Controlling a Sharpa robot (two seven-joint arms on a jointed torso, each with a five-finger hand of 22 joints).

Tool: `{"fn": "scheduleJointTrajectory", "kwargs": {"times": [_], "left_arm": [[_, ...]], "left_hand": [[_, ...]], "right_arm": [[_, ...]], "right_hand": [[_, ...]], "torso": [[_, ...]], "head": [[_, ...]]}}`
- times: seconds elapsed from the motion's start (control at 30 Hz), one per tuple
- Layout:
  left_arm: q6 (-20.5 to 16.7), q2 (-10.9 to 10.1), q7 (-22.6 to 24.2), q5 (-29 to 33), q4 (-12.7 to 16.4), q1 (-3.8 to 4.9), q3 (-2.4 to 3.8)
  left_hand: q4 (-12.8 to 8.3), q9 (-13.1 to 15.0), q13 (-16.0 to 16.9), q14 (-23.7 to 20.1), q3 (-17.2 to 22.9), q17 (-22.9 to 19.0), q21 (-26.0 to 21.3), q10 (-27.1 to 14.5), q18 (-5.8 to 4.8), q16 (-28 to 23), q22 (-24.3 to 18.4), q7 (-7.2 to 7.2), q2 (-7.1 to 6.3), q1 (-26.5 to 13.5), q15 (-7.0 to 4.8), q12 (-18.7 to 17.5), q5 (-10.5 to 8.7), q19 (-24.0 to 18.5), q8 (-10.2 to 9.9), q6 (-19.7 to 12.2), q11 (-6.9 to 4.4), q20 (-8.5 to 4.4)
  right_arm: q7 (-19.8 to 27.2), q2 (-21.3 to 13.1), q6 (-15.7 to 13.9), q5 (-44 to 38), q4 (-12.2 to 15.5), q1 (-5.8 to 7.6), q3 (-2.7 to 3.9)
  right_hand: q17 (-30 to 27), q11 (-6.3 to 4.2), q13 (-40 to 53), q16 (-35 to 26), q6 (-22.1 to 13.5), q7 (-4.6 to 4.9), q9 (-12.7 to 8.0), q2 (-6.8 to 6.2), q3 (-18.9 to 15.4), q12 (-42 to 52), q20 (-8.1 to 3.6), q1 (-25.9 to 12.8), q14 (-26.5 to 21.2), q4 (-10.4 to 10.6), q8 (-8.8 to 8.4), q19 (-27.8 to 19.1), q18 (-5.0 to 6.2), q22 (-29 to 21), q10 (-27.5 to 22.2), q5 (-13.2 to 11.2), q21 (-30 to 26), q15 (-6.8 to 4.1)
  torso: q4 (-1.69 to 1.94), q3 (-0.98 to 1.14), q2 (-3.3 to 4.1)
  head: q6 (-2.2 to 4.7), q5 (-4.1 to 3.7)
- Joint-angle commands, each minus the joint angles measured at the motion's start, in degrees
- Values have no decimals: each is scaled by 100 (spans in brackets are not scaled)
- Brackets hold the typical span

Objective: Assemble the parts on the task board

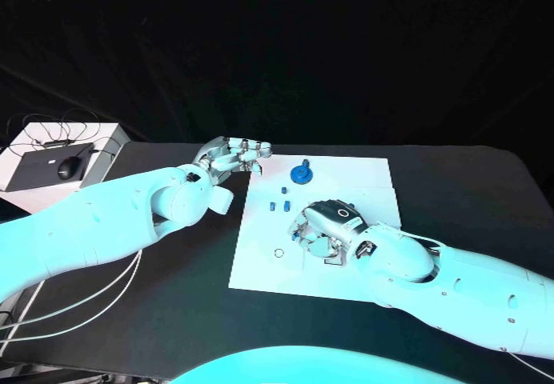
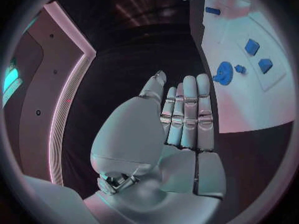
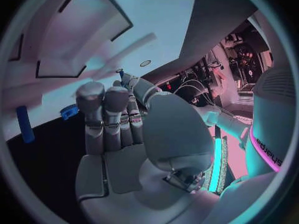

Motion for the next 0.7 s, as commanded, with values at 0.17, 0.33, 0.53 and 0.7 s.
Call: {"fn": "scheduleJointTrajectory", "kwargs": {"times": [0.17, 0.33, 0.53, 0.7], "left_arm": [[36, -14, 41, 26, 28, 5, 5], [44, -23, 29, 25, 33, 6, 5], [47, -28, 20, 22, 32, 6, 5], [53, -28, 10, 18, 31, 6, 5]], "left_hand": [[4, 6, 1, -39, -24, 6, -37, -28, 5, -29, 6, -1, 8, 8, 7, -24, -11, -13, 28, -10, 9, 18], [4, 6, 1, -39, -24, 6, -37, -28, 5, -29, 6, -1, 8, 8, 7, -24, -11, -13, 28, -10, 9, 18], [4, 7, 2, -40, -26, 15, -51, -40, 10, -36, 18, -1, 10, 14, 9, -22, -12, -8, 29, -8, 11, 22], [4, 7, 2, -40, -26, 15, -51, -40, 10, -36, 18, -1, 10, 14, 9, -22, -12, -8, 29, -8, 11, 22]], "right_arm": [[-36, 34, 146, -154, -54, -12, -1], [-62, 42, 176, -232, -77, -20, -2], [-84, 33, 219, -297, -78, -23, -3], [-100, 21, 252, -346, -74, -24, -3]], "right_hand": [[-5, -65, 8, 18, 15, 13, 4, 63, 39, 19, -6, 28, -13, 0, 21, 316, 73, 507, 94, 20, -19, -2], [-5, -65, 8, 18, 15, 13, 4, 63, 39, 19, -6, 28, -13, 0, 21, 316, 73, 507, 94, 20, -19, -2], [-5, -65, 8, 18, 15, 13, 4, 63, 39, 19, -6, 28, -13, 0, 21, 316, 73, 507, 94, 20, -19, -2], [-9, -65, 8, 22, 17, 13, 4, 63, 40, 20, -7, 19, -13, -5, 22, 318, 71, 509, 96, 16, -22, -3]], "torso": [[-1, 0, 0], [-3, 1, -1], [-7, -1, 1], [-5, 6, -2]], "head": [[-39, 21], [-45, 20], [-66, 18], [-72, 17]]}}
